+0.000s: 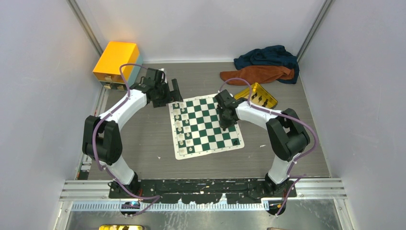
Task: Set up the chess pieces on the board
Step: Place the chess piece on the chessboard, then pick up the chess piece from the storage box.
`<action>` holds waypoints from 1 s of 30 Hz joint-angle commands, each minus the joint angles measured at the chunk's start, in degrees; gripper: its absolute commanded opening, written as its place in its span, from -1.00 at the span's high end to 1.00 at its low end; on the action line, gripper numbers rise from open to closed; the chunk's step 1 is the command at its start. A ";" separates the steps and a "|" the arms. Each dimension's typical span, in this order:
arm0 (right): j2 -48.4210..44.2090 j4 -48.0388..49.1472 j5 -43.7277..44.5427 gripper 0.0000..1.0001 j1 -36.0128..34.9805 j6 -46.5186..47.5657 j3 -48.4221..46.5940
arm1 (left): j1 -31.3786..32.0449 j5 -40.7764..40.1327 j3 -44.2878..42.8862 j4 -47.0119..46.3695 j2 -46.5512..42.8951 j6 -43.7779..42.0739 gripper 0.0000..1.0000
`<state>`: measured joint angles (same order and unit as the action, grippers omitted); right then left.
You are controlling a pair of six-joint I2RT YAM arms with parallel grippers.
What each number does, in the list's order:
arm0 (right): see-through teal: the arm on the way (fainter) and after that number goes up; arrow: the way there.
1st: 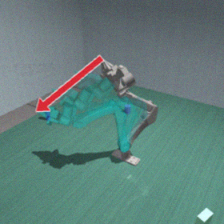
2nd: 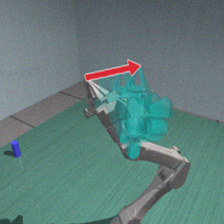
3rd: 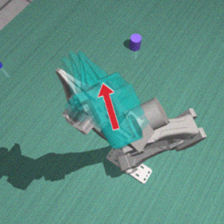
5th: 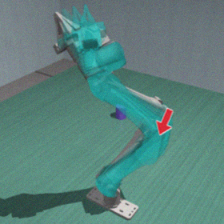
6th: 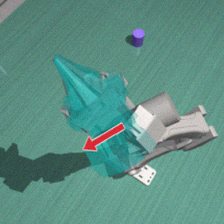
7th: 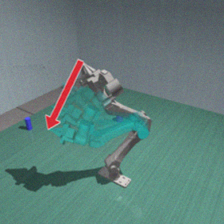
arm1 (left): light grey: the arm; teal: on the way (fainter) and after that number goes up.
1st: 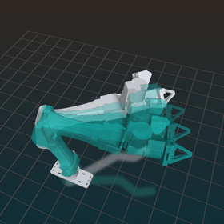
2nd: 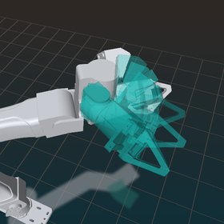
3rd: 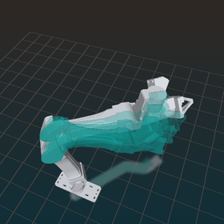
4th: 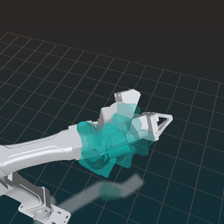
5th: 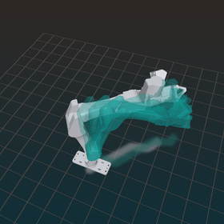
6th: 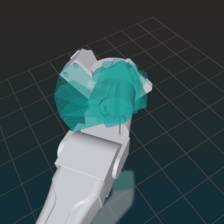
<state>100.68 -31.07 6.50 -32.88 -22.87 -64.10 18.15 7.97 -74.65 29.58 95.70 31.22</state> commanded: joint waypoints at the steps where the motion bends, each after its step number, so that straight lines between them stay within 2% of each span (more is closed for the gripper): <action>1: -0.37 1.06 0.27 0.53 -0.32 -0.46 -1.81 | 0.22 -0.01 -0.27 -1.61 -0.87 -0.38 -0.99; 7: -1.38 0.71 -0.23 0.33 -0.27 -0.04 -2.29 | 0.22 0.02 -0.37 -1.68 -0.95 -0.21 -0.99; 20: -4.98 -2.83 -0.16 0.27 -0.50 0.91 -6.27 | 0.22 0.06 -1.08 -1.76 -0.91 0.15 -0.99; 26: -7.70 -4.12 7.35 0.25 0.42 1.17 -11.90 | 0.22 0.35 -1.57 -1.86 -0.28 0.34 -0.99; 30: -5.86 -4.09 9.84 0.25 5.27 -0.73 -16.55 | 0.30 0.52 -2.00 -1.83 0.10 0.47 -0.99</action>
<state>96.44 -35.83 10.96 -31.73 -22.59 -75.02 18.15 8.03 -74.65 29.56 95.77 31.31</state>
